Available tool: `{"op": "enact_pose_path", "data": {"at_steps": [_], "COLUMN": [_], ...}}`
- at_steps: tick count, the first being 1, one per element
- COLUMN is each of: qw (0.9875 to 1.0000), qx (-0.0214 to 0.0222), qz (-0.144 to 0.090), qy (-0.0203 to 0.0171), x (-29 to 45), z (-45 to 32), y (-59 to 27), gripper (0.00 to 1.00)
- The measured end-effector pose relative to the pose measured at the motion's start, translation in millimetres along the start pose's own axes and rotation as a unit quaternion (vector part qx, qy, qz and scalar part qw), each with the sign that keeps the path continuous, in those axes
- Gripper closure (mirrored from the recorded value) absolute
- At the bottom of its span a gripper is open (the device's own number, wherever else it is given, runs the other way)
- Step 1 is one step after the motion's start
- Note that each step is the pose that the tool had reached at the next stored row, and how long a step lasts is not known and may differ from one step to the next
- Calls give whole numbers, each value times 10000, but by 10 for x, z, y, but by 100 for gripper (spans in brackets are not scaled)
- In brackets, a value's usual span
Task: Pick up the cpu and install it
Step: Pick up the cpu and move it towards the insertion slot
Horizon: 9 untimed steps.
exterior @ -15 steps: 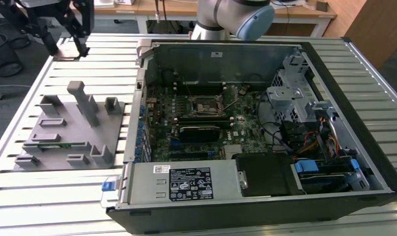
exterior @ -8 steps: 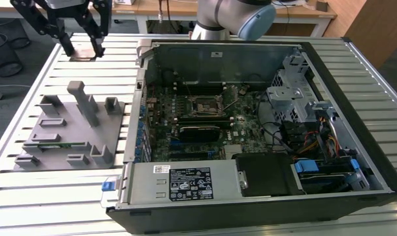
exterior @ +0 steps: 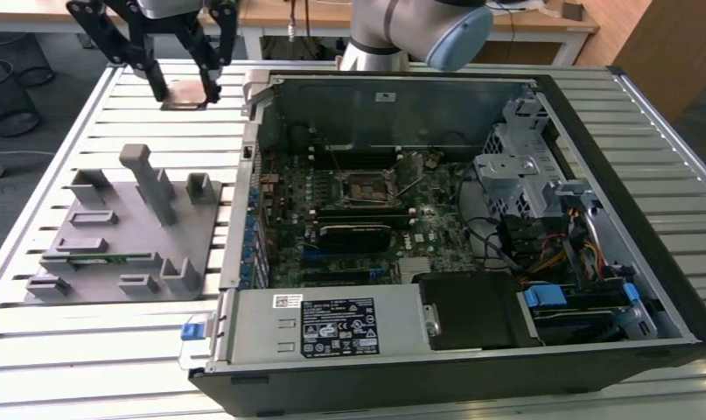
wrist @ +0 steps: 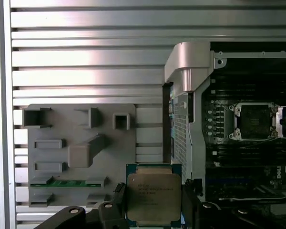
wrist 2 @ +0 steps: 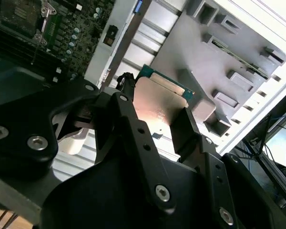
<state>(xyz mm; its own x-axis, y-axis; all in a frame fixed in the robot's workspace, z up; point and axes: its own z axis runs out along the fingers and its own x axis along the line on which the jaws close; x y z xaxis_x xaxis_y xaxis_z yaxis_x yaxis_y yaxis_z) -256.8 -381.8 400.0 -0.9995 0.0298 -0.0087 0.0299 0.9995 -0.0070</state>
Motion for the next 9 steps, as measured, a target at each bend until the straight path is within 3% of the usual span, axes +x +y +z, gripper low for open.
{"op": "enact_pose_path", "data": {"at_steps": [9], "qw": [10000], "qx": [0], "qz": [0], "qy": [0], "x": [-409], "z": [11], "y": [13], "gripper": [46]}}
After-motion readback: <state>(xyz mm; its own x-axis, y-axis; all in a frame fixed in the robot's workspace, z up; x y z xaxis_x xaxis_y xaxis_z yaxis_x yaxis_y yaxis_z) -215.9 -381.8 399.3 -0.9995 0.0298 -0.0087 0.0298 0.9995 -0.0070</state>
